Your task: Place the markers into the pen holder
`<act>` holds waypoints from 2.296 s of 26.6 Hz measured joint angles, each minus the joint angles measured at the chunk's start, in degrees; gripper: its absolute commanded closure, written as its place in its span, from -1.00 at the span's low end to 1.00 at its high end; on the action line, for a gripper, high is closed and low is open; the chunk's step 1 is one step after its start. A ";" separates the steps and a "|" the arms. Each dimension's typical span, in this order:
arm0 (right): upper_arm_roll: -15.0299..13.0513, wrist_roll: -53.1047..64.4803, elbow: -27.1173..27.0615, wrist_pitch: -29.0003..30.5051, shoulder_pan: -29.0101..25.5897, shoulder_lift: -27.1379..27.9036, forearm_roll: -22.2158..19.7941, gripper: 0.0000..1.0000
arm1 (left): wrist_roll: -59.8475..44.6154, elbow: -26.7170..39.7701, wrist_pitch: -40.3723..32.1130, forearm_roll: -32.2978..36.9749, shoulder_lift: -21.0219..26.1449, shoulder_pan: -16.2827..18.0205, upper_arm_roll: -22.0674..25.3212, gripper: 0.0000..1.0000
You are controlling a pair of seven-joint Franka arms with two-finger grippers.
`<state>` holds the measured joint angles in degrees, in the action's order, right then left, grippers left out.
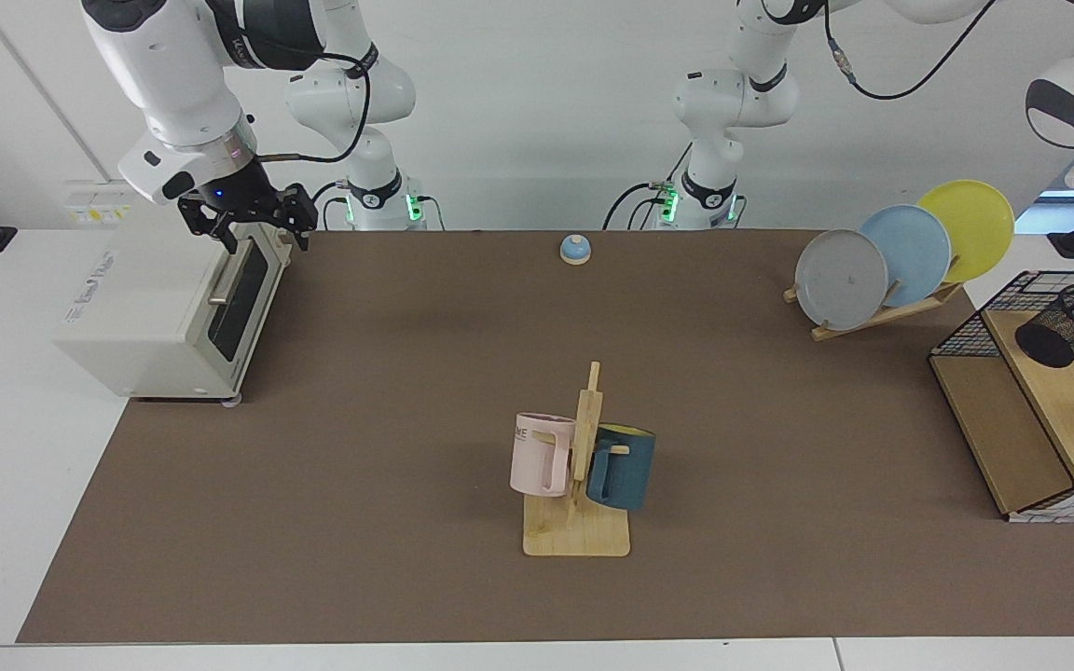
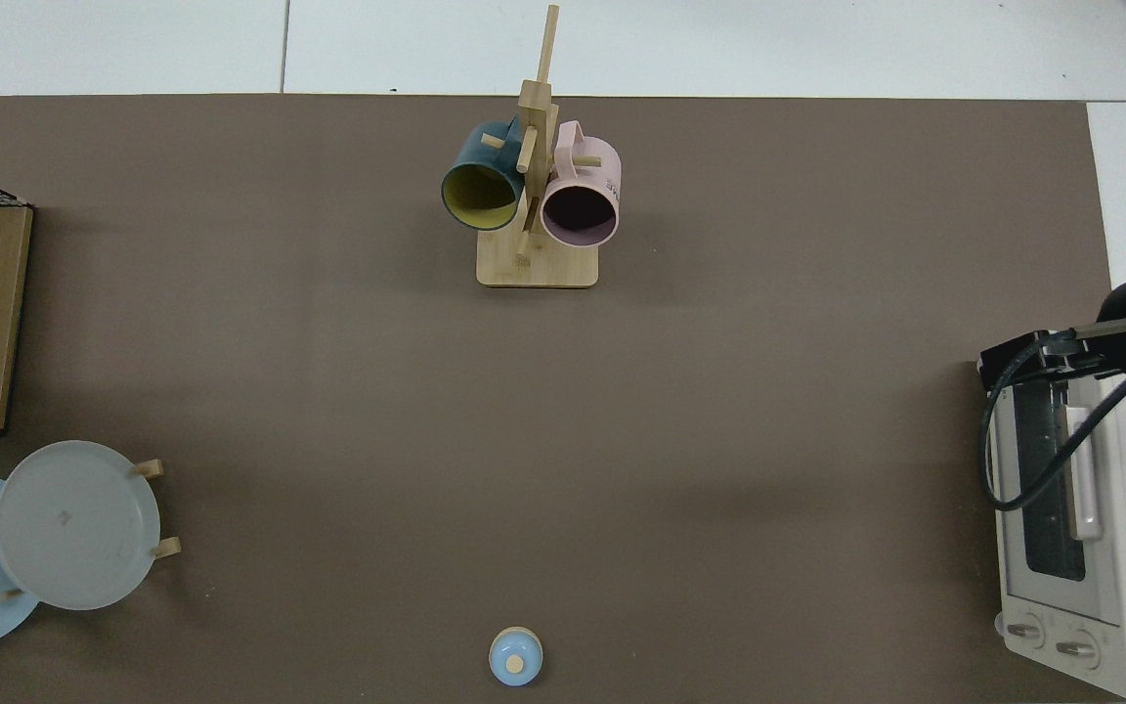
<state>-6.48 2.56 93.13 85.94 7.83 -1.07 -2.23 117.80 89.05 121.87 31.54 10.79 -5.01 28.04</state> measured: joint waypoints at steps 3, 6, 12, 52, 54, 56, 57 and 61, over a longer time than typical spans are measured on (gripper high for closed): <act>0.02 0.00 0.00 0.00 0.00 0.00 0.00 -1.00 | 0.37 0.70 0.01 -0.31 0.01 0.00 -0.03 1.00; 0.04 0.00 0.00 0.00 0.00 0.00 0.01 -1.00 | 0.65 1.28 0.02 -1.10 0.02 0.00 -0.04 -0.92; 0.15 0.00 0.00 0.00 0.00 -0.02 0.03 -1.00 | 1.52 1.61 0.15 -1.53 0.01 0.00 -0.05 -1.00; 0.04 -0.65 0.00 0.17 -3.23 -0.03 5.88 -1.00 | -78.80 13.30 -18.89 -28.89 -6.49 -5.02 -23.63 -1.00; 0.15 0.00 0.01 0.79 -3.23 -0.03 5.69 -1.00 | -81.44 13.26 -18.89 -29.21 -6.69 -5.04 -23.71 -1.00; 0.18 1.36 0.01 1.22 -3.23 -0.03 5.12 -1.00 | -82.98 13.10 -18.84 -29.31 -6.90 -5.03 -23.67 -1.00; 0.17 2.48 0.03 1.52 -3.23 -0.03 4.68 -1.00 | -83.43 12.86 -18.83 -29.32 -7.01 -5.03 -23.61 -1.00; 0.17 4.43 0.07 2.15 -3.23 -0.03 3.68 -1.00 | -84.06 11.07 -18.84 -29.35 -7.30 -5.01 -23.49 -1.00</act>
<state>-6.31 6.99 93.20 88.08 4.60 -1.10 1.45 33.74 100.12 103.03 2.19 3.49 -10.02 4.55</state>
